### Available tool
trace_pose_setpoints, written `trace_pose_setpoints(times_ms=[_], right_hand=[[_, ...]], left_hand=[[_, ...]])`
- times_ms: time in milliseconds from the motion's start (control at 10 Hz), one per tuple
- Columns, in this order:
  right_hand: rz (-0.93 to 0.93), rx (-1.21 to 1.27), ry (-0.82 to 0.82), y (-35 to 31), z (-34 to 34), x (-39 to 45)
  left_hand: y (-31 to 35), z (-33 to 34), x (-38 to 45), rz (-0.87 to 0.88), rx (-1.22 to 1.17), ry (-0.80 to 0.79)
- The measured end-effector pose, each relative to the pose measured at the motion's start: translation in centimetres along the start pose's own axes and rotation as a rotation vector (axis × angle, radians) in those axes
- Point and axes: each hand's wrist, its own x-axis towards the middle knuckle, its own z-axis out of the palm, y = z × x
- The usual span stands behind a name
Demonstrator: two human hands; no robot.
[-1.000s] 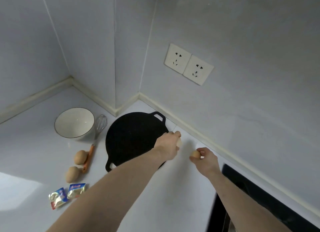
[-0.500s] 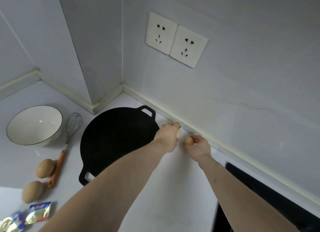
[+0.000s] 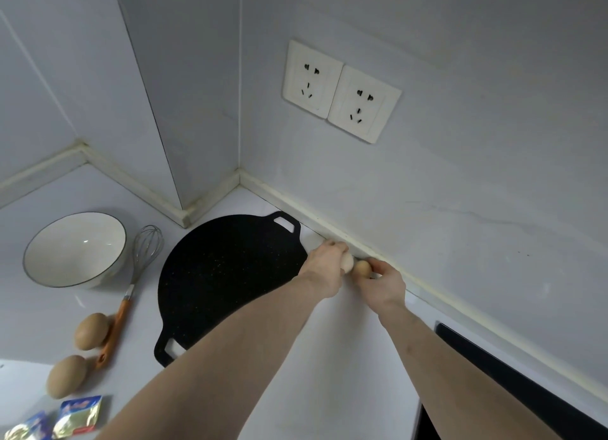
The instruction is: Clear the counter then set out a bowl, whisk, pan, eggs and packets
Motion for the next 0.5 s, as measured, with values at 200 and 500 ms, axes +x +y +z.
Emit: trace_pose_setpoints(times_ms=[200,500], right_hand=[[-0.009,-0.021,0.013,-0.6,0.3,-0.2],[-0.123,-0.087,0.094,-1.3,-1.3,-2.9]], left_hand=[[0.0,-0.3,-0.5,-0.025,0.005,-0.03],[-0.3,-2.5,-4.8,-0.013,-0.126,-0.029]])
